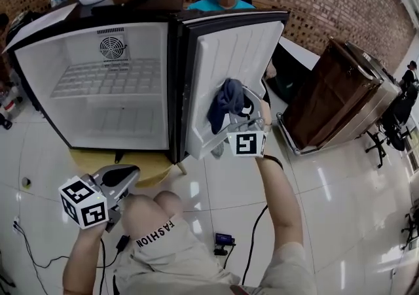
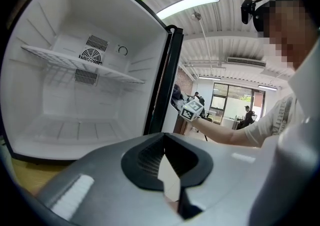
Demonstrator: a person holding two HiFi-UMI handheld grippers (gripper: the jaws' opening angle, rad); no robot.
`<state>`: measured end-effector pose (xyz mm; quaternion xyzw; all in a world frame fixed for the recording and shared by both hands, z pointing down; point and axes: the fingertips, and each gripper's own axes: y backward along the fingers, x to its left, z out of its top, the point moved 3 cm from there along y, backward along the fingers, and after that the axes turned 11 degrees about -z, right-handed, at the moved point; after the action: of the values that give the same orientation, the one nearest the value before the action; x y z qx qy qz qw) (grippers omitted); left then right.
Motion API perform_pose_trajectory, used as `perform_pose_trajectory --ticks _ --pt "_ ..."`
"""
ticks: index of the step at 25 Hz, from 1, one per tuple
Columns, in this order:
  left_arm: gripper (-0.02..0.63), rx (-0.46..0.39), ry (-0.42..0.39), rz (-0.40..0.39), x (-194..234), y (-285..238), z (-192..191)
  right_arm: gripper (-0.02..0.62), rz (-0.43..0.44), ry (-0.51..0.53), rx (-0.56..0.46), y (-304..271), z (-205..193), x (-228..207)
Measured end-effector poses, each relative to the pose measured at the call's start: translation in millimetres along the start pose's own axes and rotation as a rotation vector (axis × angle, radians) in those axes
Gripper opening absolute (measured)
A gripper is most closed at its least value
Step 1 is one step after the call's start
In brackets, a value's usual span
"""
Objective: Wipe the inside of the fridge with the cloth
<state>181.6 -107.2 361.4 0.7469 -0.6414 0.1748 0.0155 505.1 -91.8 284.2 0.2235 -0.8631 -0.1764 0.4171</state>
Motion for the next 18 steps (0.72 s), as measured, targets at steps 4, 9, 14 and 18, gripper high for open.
perform_pose_trajectory --ticks 4,9,14,18 --pt "0.005 -0.013 0.013 -0.016 0.5 -2.2 1.3 0.051 -0.089 -0.105 0.247 -41.9 -76.1 -32.1" --pt "0.005 -0.011 0.026 -0.031 -5.4 -7.1 0.5 0.054 -0.112 -0.087 0.472 -58.6 -127.0 -60.2" --pt "0.005 -0.007 0.031 -0.03 -1.3 -9.7 0.4 0.054 -0.106 -0.166 0.23 -19.8 -43.5 -58.6" --pt "0.005 -0.007 0.034 -0.017 1.2 -8.8 -0.9 0.055 0.164 -0.102 -0.054 36.8 72.0 1.7"
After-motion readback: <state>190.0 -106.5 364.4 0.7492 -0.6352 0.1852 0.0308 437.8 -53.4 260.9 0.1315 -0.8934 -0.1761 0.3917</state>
